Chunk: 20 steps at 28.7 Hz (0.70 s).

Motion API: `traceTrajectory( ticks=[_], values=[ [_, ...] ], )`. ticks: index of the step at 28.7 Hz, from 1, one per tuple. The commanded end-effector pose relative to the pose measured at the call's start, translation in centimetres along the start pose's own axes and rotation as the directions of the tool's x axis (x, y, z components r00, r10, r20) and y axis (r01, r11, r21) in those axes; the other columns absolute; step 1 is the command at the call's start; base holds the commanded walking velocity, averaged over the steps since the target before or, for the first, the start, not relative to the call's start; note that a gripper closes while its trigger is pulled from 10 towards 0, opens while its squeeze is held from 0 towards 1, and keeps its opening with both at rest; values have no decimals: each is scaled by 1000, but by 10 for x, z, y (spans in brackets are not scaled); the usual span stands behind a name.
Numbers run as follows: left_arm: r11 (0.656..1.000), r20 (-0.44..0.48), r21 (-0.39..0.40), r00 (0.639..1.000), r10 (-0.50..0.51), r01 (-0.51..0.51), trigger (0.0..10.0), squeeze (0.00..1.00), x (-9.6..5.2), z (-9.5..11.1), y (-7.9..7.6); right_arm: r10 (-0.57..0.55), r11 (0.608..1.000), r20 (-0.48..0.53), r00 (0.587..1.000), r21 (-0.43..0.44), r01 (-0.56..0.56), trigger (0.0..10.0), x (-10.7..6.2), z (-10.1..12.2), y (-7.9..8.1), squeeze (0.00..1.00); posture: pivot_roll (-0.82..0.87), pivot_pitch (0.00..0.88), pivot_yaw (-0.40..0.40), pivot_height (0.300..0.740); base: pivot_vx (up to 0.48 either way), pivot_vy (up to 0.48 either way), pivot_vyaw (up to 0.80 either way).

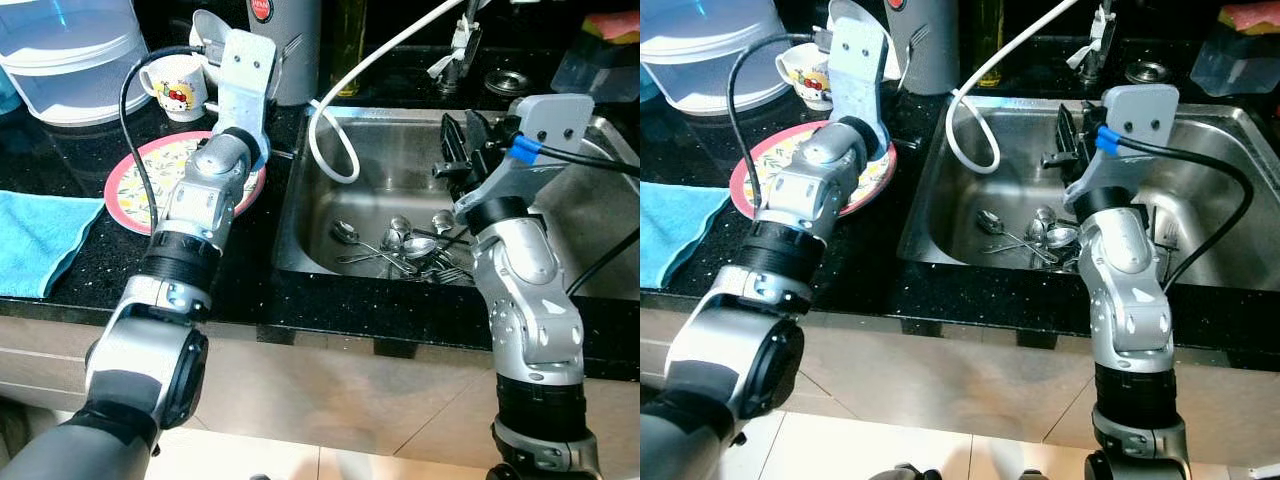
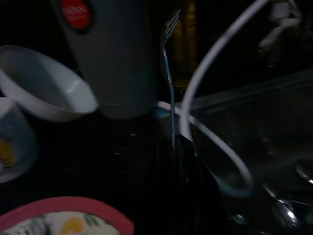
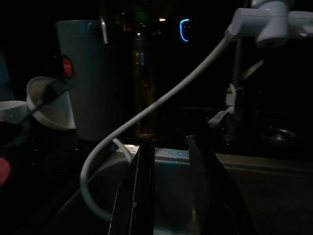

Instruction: Kitchen organization

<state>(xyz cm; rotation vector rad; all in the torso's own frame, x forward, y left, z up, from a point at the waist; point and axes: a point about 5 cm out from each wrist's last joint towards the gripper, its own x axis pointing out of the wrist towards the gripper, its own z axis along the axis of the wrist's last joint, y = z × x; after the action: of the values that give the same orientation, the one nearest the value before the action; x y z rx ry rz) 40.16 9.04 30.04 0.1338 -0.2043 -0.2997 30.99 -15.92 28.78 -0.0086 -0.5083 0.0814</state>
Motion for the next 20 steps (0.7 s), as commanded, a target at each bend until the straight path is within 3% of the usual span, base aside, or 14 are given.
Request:
traceTrajectory(
  ticks=[1, 5, 14, 20],
  values=[
    [1000, -19, 2, 1000, -8, 8, 10000, 0, -2, -7, -2, 17, 1000, 4, 1000, 7, -17, 10000, 0, 1, 4, 0, 20, 124, 73, 740, 0, 0, 0],
    [999, -10, 1, 999, -45, 45, 10000, 0, -4, -6, -7, 16, 1000, 7, 1000, 5, -16, 10000, 0, 2, 3, 0, 20, 124, 73, 740, 0, 0, 0],
    [948, 59, 14, 946, -318, 317, 10000, 0, -17, 2, -48, 12, 1000, 9, 1000, 0, -12, 10000, -1, 2, 1, 0, 17, 114, 75, 740, 0, 0, 0],
    [937, 70, 17, 935, -349, 348, 10000, 0, -12, 5, -60, 3, 1000, 11, 1000, -2, -3, 10000, 0, 3, 0, 0, 15, 120, 69, 740, 0, 0, 0]
  ],
)
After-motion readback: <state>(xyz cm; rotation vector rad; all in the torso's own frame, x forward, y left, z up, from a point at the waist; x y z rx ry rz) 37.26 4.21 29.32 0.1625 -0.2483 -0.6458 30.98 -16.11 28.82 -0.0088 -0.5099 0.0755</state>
